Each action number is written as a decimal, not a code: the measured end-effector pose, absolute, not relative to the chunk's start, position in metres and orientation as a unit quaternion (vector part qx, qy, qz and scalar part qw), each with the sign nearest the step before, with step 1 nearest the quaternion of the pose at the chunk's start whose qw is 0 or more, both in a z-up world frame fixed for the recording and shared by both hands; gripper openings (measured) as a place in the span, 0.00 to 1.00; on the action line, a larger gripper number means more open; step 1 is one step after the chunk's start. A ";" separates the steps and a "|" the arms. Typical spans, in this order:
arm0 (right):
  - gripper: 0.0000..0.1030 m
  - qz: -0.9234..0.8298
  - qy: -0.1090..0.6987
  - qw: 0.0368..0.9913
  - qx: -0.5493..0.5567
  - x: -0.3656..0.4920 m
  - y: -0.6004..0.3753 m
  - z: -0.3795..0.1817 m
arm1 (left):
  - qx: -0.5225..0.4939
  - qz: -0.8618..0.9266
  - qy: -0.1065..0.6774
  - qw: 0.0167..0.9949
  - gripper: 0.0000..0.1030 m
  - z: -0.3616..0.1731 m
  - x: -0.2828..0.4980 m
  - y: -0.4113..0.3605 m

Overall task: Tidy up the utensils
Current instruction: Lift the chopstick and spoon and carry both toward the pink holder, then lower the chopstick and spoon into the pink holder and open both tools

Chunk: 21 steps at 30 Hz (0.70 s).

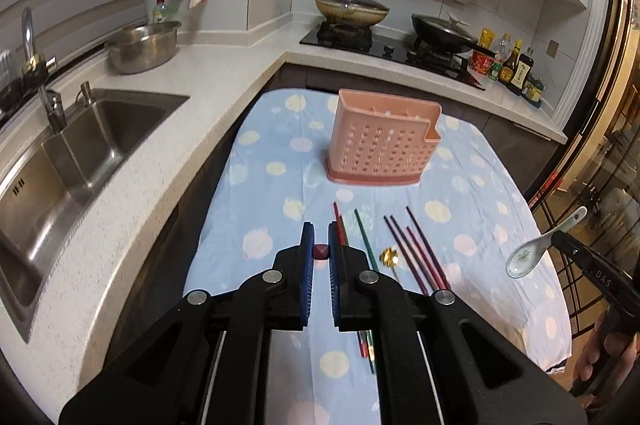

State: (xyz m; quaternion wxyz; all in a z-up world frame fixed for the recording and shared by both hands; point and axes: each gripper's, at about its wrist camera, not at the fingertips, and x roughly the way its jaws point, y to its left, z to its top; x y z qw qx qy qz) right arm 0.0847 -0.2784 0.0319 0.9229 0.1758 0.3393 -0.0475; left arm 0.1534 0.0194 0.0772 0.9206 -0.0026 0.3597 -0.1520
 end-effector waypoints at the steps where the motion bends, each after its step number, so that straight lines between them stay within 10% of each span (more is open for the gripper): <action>1: 0.06 -0.045 0.335 0.925 0.174 0.094 -0.280 0.037 | 0.000 -0.153 0.348 0.925 0.07 0.088 0.161 0.016; 21: 0.06 -0.046 0.315 0.941 0.117 0.301 -0.301 0.070 | 0.007 -0.160 0.198 0.967 0.07 0.244 0.307 -0.052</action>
